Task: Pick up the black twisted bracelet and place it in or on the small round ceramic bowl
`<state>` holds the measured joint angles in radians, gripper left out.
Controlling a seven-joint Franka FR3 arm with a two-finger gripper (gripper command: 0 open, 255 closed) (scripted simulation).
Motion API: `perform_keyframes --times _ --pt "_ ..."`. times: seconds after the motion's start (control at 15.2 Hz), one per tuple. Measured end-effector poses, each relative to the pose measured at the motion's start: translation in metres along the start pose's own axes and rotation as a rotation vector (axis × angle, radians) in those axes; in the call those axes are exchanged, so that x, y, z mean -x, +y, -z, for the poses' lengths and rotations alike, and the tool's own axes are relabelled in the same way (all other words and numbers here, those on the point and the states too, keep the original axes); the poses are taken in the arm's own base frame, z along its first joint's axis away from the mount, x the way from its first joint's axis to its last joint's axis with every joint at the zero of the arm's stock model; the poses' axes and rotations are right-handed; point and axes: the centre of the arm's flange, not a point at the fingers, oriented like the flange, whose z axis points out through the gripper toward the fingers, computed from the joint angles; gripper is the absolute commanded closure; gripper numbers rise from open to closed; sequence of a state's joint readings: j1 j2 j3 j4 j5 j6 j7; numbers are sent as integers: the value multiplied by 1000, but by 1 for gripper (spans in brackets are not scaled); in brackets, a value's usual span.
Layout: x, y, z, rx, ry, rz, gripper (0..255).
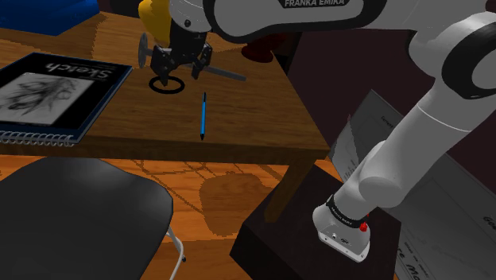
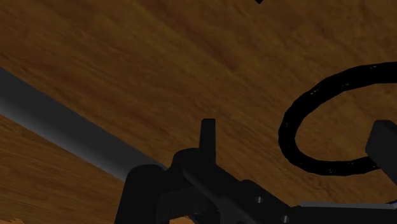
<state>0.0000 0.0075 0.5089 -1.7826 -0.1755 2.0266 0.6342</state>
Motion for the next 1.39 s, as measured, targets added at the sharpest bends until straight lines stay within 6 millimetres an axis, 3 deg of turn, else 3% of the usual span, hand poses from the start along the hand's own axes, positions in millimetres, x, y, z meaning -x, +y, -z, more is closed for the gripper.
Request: perform_keyframes --times 0.07,0.86,1.39 --pt "0 0 0 0 0 0 255" --pt "-3 1 9 0 6 -2 255" --pt "-13 0 46 0 0 0 255"
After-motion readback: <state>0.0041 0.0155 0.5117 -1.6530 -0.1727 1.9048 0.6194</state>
